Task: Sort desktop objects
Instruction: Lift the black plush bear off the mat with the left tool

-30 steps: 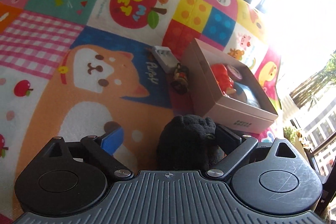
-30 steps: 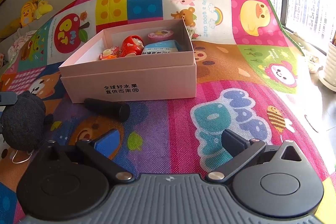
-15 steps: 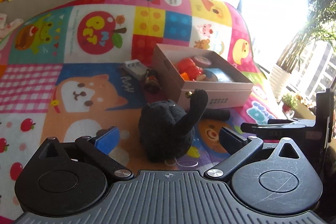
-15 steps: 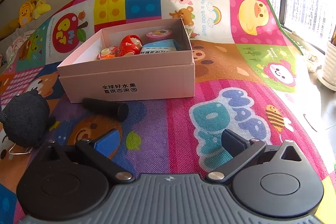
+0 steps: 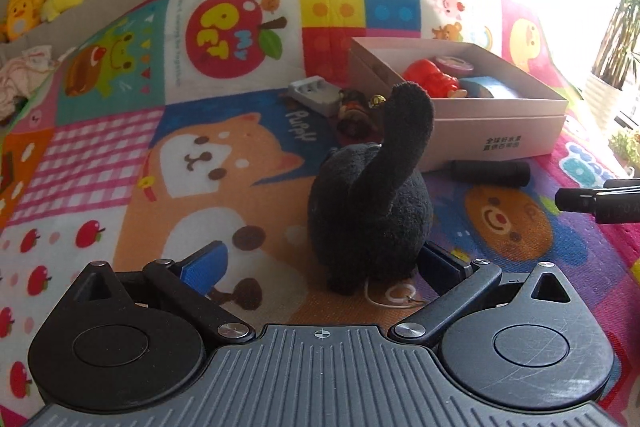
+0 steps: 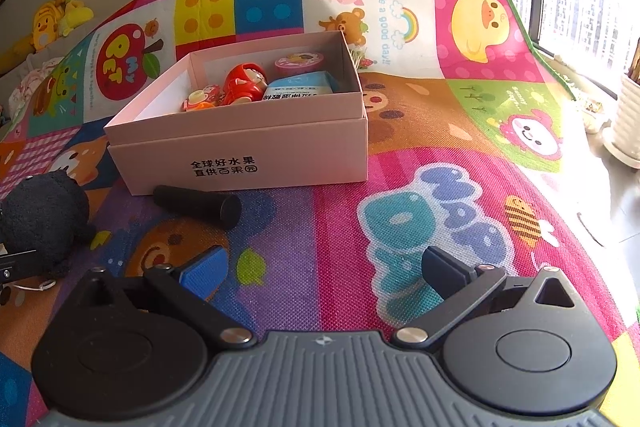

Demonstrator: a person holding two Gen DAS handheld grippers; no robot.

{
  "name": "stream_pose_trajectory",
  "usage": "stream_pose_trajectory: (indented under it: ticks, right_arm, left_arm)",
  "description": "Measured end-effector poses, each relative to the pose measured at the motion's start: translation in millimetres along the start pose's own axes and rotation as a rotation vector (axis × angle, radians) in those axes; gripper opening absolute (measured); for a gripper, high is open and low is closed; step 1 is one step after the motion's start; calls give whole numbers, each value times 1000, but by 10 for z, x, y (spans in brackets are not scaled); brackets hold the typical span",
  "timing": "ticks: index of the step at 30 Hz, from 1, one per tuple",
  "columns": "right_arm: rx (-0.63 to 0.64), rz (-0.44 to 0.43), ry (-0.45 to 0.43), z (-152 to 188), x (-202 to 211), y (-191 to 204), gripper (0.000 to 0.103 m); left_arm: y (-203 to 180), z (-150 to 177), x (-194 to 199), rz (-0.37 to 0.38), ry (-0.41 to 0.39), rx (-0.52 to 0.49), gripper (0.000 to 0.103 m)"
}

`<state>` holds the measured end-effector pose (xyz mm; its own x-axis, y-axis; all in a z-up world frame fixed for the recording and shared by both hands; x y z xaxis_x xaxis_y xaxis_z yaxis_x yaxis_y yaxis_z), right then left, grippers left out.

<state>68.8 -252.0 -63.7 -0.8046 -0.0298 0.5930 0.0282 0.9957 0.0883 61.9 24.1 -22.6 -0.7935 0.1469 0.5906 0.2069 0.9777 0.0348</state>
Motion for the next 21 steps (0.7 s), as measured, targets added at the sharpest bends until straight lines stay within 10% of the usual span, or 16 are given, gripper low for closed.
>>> stream_pose_trajectory:
  ticks: [10, 15, 21]
  right_arm:
    - [4, 12, 9, 13, -18, 7, 103]
    - [7, 16, 16, 18, -27, 7, 103]
    - [26, 38, 22, 17, -44, 33, 103]
  left_arm:
    - [360, -20, 26, -241, -28, -19, 103]
    - [157, -29, 109, 0, -60, 71, 103]
    - [-159, -200, -175, -13, -99, 59, 103]
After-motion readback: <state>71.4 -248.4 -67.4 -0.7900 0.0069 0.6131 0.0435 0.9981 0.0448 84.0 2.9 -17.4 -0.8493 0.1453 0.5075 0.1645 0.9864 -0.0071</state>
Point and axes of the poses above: each gripper's, at about its wrist camera, not at the fingertips, and x roughly against the way its jaws point, y to its left, z to its underside, the point moved 6 cm from there along -x, roughly the way its jaws point, and after that the axes turned 4 degrees about -y, right-handed, at the moved point
